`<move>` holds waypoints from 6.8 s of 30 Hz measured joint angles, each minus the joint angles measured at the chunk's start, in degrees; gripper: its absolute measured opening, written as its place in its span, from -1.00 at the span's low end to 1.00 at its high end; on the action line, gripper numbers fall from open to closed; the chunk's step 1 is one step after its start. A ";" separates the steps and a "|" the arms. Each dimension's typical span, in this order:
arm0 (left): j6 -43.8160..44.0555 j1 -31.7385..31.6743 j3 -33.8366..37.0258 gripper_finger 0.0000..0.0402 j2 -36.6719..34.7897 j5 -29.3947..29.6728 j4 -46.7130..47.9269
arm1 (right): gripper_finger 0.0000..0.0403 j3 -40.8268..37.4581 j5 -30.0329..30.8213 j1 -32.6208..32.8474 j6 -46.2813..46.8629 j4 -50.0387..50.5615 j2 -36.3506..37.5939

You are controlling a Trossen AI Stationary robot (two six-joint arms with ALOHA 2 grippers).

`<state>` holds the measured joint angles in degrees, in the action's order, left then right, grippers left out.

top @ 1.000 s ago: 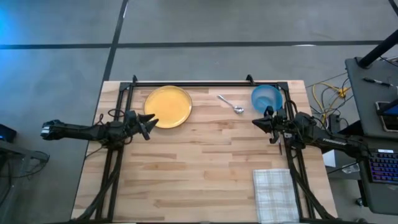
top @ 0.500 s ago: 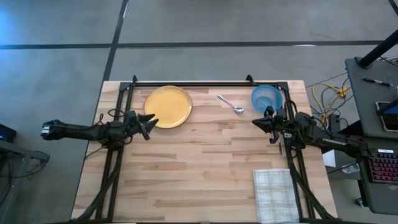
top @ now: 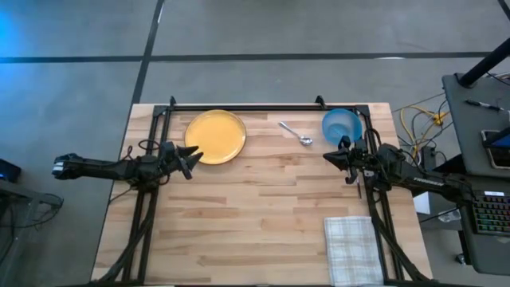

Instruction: Set table place

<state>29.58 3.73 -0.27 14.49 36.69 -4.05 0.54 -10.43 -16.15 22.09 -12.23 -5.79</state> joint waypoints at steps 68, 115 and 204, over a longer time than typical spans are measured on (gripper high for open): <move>4.10 -0.01 -0.28 -0.02 -0.03 5.87 -37.46 | -0.96 0.00 6.62 0.00 27.47 -31.32 -0.30; -12.31 -0.47 -11.54 -0.98 15.64 -4.55 -42.47 | -0.96 6.78 16.50 0.00 23.90 -23.86 -19.82; -12.19 -64.78 -66.93 -1.00 90.98 -35.39 44.68 | -0.96 52.28 5.30 -12.26 14.19 27.06 -69.49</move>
<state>17.39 -61.05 -67.20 105.47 1.29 40.62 52.82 -5.13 -28.41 36.28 14.83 -75.27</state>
